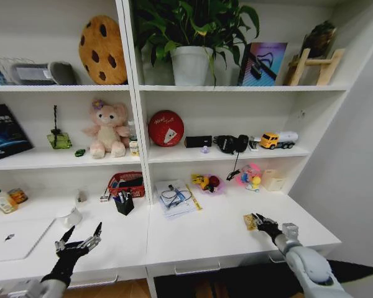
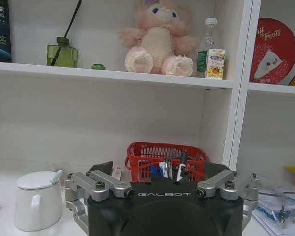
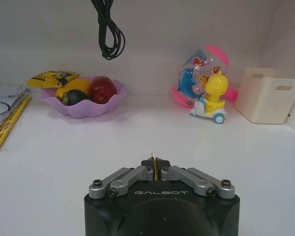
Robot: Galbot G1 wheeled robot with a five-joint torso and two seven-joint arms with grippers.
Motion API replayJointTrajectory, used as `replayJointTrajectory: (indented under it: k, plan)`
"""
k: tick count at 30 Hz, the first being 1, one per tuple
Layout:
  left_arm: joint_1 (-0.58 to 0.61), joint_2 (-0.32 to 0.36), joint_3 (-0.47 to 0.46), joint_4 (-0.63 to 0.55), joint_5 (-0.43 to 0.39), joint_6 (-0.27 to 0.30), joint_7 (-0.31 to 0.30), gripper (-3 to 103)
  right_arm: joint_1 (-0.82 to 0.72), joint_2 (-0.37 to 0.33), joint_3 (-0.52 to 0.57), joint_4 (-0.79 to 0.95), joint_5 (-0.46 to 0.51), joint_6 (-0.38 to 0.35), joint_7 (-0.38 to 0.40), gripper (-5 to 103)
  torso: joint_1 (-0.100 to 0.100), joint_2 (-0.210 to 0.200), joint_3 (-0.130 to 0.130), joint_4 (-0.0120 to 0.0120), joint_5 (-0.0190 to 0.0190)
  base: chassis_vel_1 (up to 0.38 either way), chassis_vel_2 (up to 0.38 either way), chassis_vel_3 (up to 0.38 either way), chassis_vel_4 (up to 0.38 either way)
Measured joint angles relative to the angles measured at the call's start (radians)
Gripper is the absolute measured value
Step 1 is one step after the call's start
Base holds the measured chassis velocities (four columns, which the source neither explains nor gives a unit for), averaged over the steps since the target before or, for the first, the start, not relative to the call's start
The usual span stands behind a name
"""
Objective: Organize the objects on the table.
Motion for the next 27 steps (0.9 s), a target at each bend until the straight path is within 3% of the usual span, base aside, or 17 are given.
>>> replayJointTrajectory:
  k: [11, 18, 19, 20, 21, 23, 26, 27]
  plan:
    - [0.000, 0.000, 0.000, 0.000, 0.000, 0.000, 0.000, 100, 0.001, -0.003, -0.004, -0.010, 0.001, 0.039, -0.028, 0, 0.000, 0.000, 0.000, 0.0000, 0.0001, 0.000, 0.000, 0.000, 0.000]
    - [0.000, 0.000, 0.000, 0.000, 0.000, 0.000, 0.000, 100, 0.010, -0.055, -0.020, 0.072, -0.005, 0.123, -0.048, 0, 0.000, 0.000, 0.000, -0.0004, -0.0001, 0.000, 0.000, 0.000, 0.000]
    - [0.000, 0.000, 0.000, 0.000, 0.000, 0.000, 0.000, 100, 0.041, -0.076, -0.047, 0.080, 0.006, 0.127, -0.053, 0, 0.000, 0.000, 0.000, -0.0004, -0.0004, 0.000, 0.000, 0.000, 0.000]
    - [0.000, 0.000, 0.000, 0.000, 0.000, 0.000, 0.000, 100, 0.220, -0.104, -0.164, 0.010, 0.025, 0.129, -0.069, 0, 0.000, 0.000, 0.000, 0.0000, 0.0003, 0.000, 0.000, 0.000, 0.000]
    - [0.000, 0.000, 0.000, 0.000, 0.000, 0.000, 0.000, 100, 0.257, -0.105, -0.185, -0.010, 0.026, 0.129, -0.069, 0, 0.000, 0.000, 0.000, 0.0005, 0.0003, 0.000, 0.000, 0.000, 0.000]
    - [0.000, 0.000, 0.000, 0.000, 0.000, 0.000, 0.001, 100, 0.333, -0.105, -0.234, -0.065, 0.027, 0.130, -0.070, 0, 0.000, 0.000, 0.000, 0.0005, -0.0004, 0.000, 0.000, 0.000, 0.000]
    - [0.000, 0.000, 0.000, 0.000, 0.000, 0.000, 0.000, 100, 0.606, -0.054, -0.371, -0.338, -0.014, 0.163, -0.076, 0, 0.000, 0.000, 0.000, -0.0003, 0.0001, 0.000, 0.000, 0.000, 0.000]
    - [0.000, 0.000, 0.000, 0.000, 0.000, 0.000, 0.000, 100, 0.606, -0.054, -0.371, -0.338, -0.014, 0.163, -0.076, 0, 0.000, 0.000, 0.000, -0.0003, 0.0001, 0.000, 0.000, 0.000, 0.000]
